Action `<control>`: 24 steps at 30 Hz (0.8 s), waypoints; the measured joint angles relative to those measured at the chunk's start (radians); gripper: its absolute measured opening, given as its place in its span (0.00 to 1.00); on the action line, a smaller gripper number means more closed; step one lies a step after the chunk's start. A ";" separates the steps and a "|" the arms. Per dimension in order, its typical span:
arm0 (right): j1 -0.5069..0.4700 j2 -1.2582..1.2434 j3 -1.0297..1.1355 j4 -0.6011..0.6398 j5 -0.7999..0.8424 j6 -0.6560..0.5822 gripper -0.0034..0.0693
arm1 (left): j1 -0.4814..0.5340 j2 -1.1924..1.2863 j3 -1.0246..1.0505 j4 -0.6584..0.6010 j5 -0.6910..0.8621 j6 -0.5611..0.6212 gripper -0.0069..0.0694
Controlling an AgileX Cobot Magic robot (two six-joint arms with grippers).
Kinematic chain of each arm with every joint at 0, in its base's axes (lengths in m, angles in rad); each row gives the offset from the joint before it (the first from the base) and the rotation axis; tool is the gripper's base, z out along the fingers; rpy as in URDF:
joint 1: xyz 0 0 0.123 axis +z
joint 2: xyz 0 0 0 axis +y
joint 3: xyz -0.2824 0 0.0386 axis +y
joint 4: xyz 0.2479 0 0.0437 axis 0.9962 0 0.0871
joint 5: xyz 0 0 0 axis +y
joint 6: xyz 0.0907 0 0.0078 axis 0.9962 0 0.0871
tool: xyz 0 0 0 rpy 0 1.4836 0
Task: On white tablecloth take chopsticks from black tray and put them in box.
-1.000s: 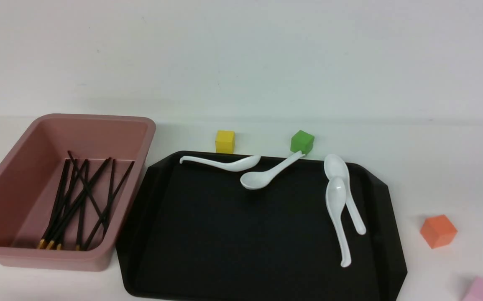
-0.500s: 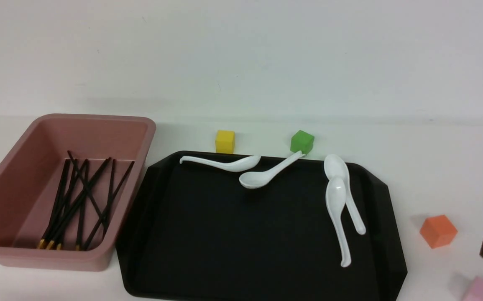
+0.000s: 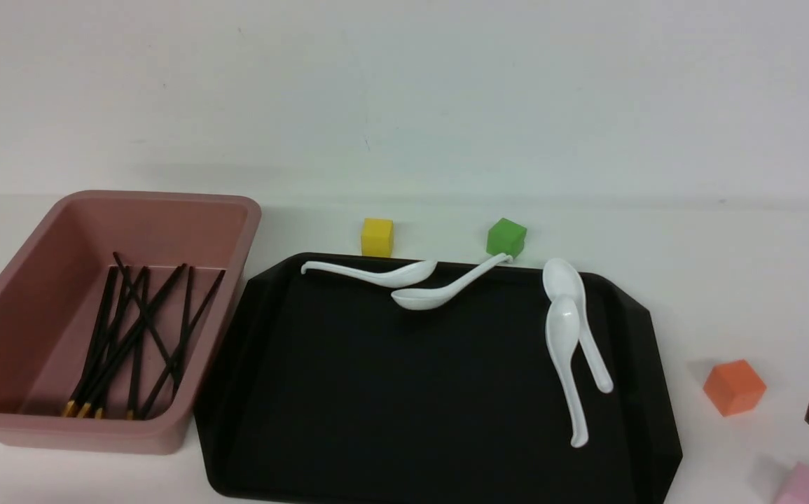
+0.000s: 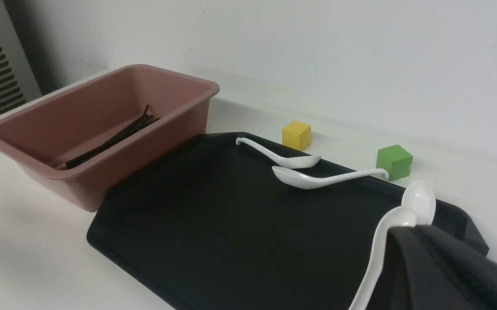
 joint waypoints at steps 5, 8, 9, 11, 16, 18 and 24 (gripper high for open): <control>0.000 0.000 0.000 0.000 0.000 0.003 0.07 | 0.000 0.000 0.000 0.000 0.000 0.000 0.40; 0.000 0.000 0.000 0.000 0.000 0.004 0.07 | 0.000 0.000 0.000 0.000 0.000 0.000 0.40; 0.000 0.000 0.000 0.000 0.000 0.004 0.08 | 0.000 0.000 0.000 0.000 0.000 0.000 0.40; 0.000 0.000 0.000 0.000 0.000 0.004 0.08 | 0.000 0.000 0.000 0.000 0.000 0.000 0.40; 0.000 -0.013 0.000 0.000 0.004 0.006 0.08 | 0.000 0.000 0.000 0.000 0.000 0.000 0.40; -0.007 -0.025 0.000 0.000 0.015 0.006 0.09 | 0.000 0.000 0.000 0.000 0.000 0.000 0.40; -0.143 -0.066 0.002 0.000 0.033 0.007 0.10 | 0.000 0.000 0.000 0.000 0.000 0.000 0.40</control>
